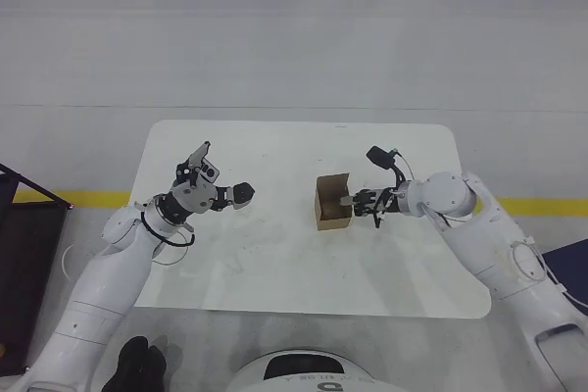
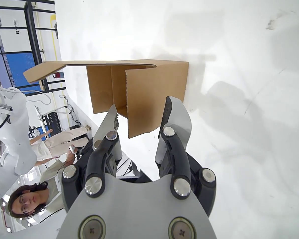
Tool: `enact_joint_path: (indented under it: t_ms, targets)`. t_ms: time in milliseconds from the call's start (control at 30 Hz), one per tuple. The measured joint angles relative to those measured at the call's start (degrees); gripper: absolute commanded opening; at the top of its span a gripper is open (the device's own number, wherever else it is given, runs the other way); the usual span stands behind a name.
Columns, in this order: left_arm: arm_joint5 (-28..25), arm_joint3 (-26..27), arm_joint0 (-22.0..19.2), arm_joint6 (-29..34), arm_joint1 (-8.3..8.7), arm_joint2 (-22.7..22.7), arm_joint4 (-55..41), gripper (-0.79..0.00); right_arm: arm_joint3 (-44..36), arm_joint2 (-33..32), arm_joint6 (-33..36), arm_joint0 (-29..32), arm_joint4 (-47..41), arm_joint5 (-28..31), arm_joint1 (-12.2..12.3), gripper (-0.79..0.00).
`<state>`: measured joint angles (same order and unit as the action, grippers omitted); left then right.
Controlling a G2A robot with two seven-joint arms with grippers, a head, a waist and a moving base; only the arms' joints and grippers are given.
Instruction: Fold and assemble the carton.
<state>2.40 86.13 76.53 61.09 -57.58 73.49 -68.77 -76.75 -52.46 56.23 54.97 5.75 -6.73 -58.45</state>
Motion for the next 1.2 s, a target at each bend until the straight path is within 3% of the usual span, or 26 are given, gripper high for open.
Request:
enact_joint_path:
  t_ms: [433, 833, 1200]
  targets:
    - [0.0, 0.0, 0.0, 0.0, 0.00, 0.0, 0.0, 0.000, -0.1, 3.5, -0.5, -3.1, 4.7, -5.8, -1.5, -0.394]
    - [0.0, 0.0, 0.0, 0.0, 0.00, 0.0, 0.0, 0.000, 5.7, -2.9, 4.5, -1.5, -7.5, 2.1, -0.8, -0.419]
    - [0.0, 0.0, 0.0, 0.0, 0.00, 0.0, 0.0, 0.000, 11.2, -1.2, 5.7, -3.0, -9.6, 4.5, -1.8, -0.431]
